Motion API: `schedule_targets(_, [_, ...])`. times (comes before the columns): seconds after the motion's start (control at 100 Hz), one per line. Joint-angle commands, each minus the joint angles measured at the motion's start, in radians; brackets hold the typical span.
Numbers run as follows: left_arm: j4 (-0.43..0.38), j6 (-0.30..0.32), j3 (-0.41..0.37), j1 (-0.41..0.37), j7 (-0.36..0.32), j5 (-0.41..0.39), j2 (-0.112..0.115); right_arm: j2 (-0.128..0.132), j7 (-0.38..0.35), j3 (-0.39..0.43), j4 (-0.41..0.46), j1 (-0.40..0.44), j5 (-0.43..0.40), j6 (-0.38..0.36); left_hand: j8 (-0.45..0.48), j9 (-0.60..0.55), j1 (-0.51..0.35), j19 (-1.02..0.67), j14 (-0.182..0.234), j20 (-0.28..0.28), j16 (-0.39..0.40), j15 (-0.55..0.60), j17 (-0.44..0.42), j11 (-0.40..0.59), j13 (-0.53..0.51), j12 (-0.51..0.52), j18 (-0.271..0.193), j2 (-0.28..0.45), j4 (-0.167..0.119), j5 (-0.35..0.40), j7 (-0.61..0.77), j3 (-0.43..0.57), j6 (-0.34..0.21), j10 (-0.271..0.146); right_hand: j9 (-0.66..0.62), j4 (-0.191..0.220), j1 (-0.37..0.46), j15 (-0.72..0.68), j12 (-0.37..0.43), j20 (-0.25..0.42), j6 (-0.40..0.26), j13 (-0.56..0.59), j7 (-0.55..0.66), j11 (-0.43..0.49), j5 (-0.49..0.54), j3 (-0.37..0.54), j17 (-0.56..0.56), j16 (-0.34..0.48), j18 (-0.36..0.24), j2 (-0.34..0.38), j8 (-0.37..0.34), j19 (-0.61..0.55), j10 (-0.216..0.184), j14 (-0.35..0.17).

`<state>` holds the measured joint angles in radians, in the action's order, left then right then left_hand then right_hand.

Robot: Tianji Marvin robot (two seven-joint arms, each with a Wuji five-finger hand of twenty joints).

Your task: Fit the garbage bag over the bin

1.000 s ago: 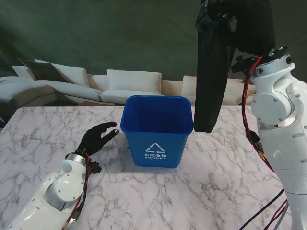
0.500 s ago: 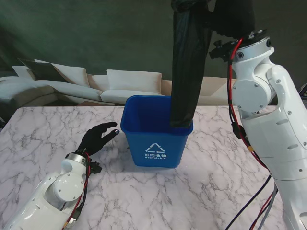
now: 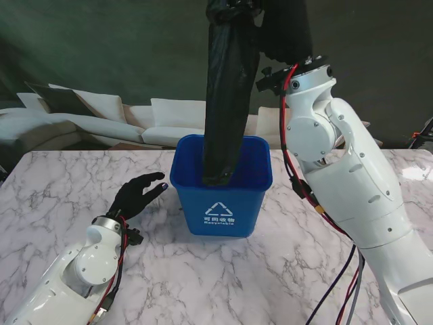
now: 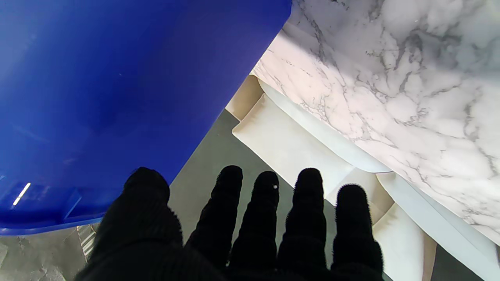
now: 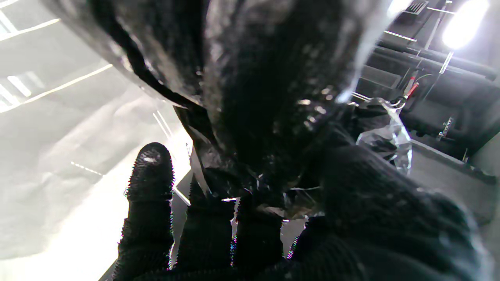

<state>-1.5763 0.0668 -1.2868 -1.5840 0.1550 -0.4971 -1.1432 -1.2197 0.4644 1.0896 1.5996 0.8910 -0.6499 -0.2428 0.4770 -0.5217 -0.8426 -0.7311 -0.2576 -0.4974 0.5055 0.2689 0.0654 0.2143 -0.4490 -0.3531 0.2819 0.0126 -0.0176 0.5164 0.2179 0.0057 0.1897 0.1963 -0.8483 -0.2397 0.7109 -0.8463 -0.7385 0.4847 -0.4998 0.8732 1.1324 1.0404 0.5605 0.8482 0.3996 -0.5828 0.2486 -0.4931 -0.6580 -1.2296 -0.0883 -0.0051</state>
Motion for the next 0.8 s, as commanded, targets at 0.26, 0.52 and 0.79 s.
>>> schedule_targets(0.26, [0.001,0.002,0.001,-0.003,-0.015,-0.004,0.0,-0.017,0.052,-0.04,-0.053,0.051,-0.013,-0.027,-0.006,0.002,-0.023,0.02,0.001,-0.02,0.007,0.009,-0.019,0.007,0.014,-0.011,0.009,0.041,0.021,-0.015,-0.012,-0.032,-0.007,-0.011,0.01,0.01,0.041,0.023,-0.002,0.007,-0.041,0.019,0.046,0.024,-0.007,-0.002,-0.017,0.016,-0.008,0.058,-0.012,0.003,-0.017,-0.016])
schedule_targets(0.52, [0.003,0.003,0.003,-0.002,-0.015,-0.007,0.001,-0.012,0.083,-0.048,-0.08,0.099,-0.051,-0.079,-0.006,0.003,-0.024,0.02,0.001,-0.02,0.007,0.009,-0.019,0.006,0.014,-0.011,0.008,0.041,0.021,-0.015,-0.012,-0.032,-0.007,-0.01,0.01,0.01,0.04,0.027,-0.001,0.006,-0.038,0.018,0.045,0.021,-0.008,-0.004,-0.02,0.017,-0.005,0.061,-0.011,0.006,-0.018,-0.019])
schedule_targets(0.79, [0.004,0.004,0.004,-0.001,-0.016,-0.008,0.001,-0.009,0.116,-0.054,-0.068,0.151,-0.082,-0.115,-0.006,0.002,-0.023,0.02,0.001,-0.021,0.006,0.009,-0.018,0.006,0.014,-0.011,0.008,0.041,0.021,-0.015,-0.012,-0.032,-0.007,-0.011,0.01,0.01,0.041,0.031,-0.002,0.005,-0.036,0.021,0.045,0.02,-0.009,-0.006,-0.022,0.018,-0.004,0.063,-0.009,0.008,-0.018,-0.016])
